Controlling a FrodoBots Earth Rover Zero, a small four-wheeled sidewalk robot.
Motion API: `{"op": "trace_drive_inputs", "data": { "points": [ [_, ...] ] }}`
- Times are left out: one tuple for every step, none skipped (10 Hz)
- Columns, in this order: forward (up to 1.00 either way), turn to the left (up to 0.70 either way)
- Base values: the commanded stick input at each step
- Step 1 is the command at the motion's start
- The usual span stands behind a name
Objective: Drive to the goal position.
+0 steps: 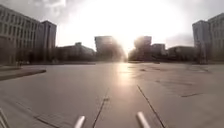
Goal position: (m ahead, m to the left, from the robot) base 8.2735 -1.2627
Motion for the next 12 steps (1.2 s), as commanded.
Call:
{"op": "trace_drive_inputs", "data": {
  "points": [
    [1.00, 0.00],
    [1.00, 0.00],
    [1.00, 0.00],
    [1.00, 0.00],
    [1.00, 0.00],
    [1.00, 0.00],
    [1.00, 0.00],
    [1.00, 0.00],
    [1.00, 0.00],
    [1.00, 0.00],
    [1.00, 0.00],
    [1.00, 0.00]
  ]
}}
